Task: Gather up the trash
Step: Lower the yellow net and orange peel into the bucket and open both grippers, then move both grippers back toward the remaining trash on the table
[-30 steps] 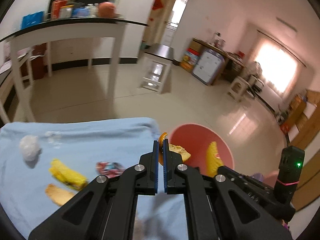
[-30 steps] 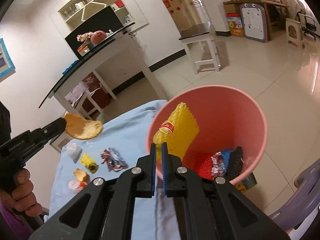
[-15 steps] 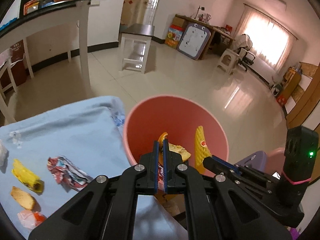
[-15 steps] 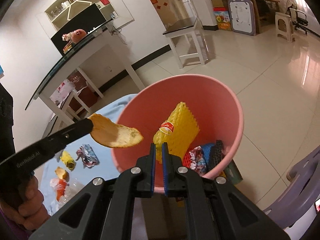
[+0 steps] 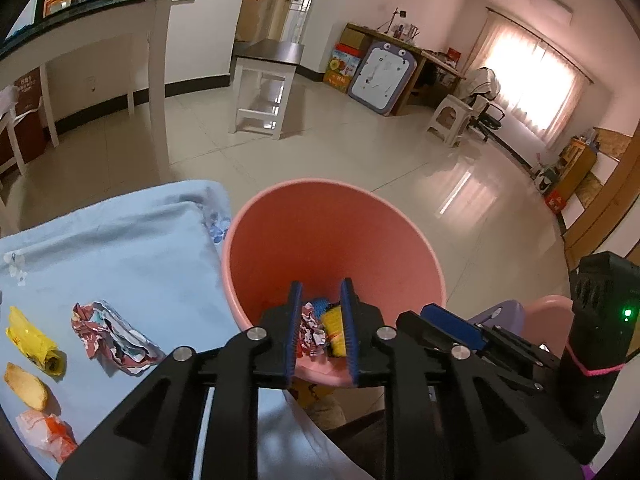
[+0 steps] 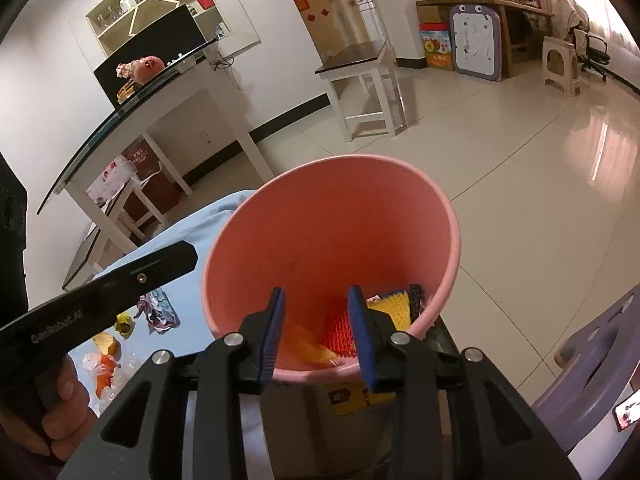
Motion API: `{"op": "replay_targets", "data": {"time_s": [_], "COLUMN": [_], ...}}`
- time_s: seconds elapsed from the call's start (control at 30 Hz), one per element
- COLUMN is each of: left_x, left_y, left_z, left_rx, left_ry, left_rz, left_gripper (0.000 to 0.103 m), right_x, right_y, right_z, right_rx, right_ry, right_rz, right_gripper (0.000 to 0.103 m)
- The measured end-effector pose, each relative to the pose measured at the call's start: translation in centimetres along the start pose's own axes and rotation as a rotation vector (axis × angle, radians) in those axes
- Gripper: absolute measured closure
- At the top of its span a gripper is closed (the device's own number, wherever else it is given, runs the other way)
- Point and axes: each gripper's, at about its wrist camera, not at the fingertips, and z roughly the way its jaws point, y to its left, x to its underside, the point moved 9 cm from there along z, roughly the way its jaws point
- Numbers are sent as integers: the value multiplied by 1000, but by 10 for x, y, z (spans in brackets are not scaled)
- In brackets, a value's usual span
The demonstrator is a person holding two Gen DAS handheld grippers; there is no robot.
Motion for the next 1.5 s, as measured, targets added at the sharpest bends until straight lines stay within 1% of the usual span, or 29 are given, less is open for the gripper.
{"op": "replay_targets", "data": {"time_s": [0.2,0.33,0.47,0.57,0.77,0.87,0.97,1.03,1.1,1.13,1.17,1.3,1.5], "left_x": [-4,0,5,11,27,40,55,66,78,87,91,108,118], "left_y": [5,18,39,61,117,148,176,190,200,206,209,214,212], "left_z": [-23,-43,-64,-84,-128,-150,-167,-174,-177,-177,-177,-171,-150], "left_rx": [-1,-13,-31,-57,-137,-193,-239,-262,-275,-280,-279,-256,-222], "left_ry": [-38,-54,-72,-90,-116,-131,-132,-125,-101,-79,-69,-34,17], "left_rz": [-7,-27,-73,-102,-159,-191,-224,-250,-272,-286,-295,-327,-354], "left_gripper": [84,84,84,84,84,84,84,84,83,81,76,74,74], "right_x": [1,9,17,25,40,50,57,64,70,74,77,82,86], "right_y": [15,31,53,72,109,127,138,145,154,159,163,178,185], "right_z": [-15,-27,-32,-35,-33,-30,-25,-22,-18,-15,-13,-6,5], "right_rx": [2,-9,-36,-60,-126,-162,-182,-195,-211,-221,-228,-242,-243], "right_ry": [-28,-44,-41,-30,7,39,60,76,92,105,116,138,167], "right_rz": [-40,-75,-98,-128,-166,-179,-188,-202,-211,-216,-224,-256,-273], "right_gripper": [66,64,62,61,61,61,61,61,61,61,61,61,61]}}
